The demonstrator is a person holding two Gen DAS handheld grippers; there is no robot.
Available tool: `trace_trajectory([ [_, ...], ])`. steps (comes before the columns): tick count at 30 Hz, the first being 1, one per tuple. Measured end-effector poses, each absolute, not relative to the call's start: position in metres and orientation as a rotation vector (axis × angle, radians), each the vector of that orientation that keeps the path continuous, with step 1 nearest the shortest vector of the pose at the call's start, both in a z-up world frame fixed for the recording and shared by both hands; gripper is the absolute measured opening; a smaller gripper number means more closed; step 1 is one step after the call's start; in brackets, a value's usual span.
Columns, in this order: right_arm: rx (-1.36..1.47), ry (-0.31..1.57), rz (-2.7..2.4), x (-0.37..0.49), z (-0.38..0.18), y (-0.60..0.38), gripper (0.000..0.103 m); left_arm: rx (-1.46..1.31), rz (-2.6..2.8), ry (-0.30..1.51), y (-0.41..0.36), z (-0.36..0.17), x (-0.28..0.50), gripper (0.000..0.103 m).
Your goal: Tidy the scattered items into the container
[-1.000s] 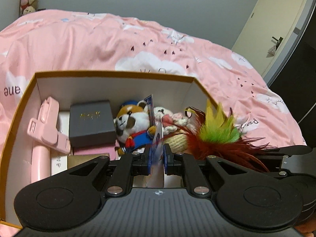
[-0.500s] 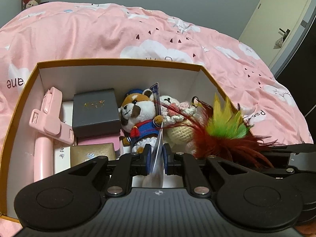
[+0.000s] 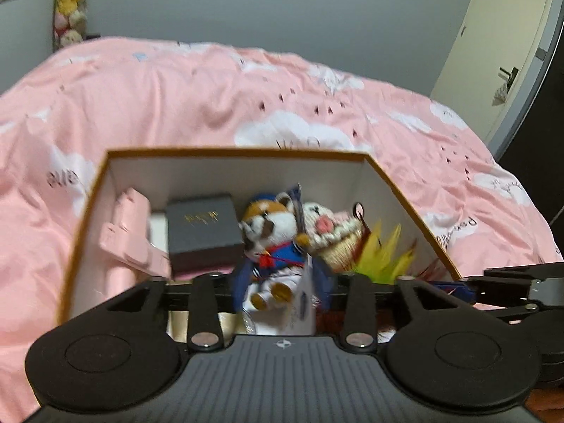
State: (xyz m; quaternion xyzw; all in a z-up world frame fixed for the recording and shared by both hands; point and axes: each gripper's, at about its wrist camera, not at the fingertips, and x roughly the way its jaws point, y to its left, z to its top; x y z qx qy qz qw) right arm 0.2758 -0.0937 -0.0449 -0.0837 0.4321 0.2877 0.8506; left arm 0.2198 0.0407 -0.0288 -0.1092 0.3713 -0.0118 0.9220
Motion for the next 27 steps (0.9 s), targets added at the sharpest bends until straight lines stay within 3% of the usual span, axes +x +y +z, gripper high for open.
trace_trajectory([
  [4, -0.169, 0.835, 0.639, 0.263, -0.029, -0.096, 0.057, -0.193, 0.013, 0.707, 0.049, -0.011, 0.208, 0.071],
  [9, -0.191, 0.697, 0.615, 0.245, -0.008, -0.094, 0.071, -0.150, 0.094, 0.643, 0.054, 0.004, 0.188, 0.080],
  [18, -0.191, 0.468, 0.516, 0.219, 0.000, -0.086, 0.081, -0.131, 0.209, 0.577, 0.052, -0.005, 0.155, 0.082],
  [24, -0.074, 0.505, 0.460, 0.221, -0.014, -0.091, 0.088, -0.165, 0.193, 0.611, 0.058, -0.020, 0.156, 0.082],
  [27, -0.052, 0.522, 0.463, 0.221, -0.023, -0.089, 0.092, -0.170, 0.186, 0.609, 0.058, -0.026, 0.157, 0.087],
])
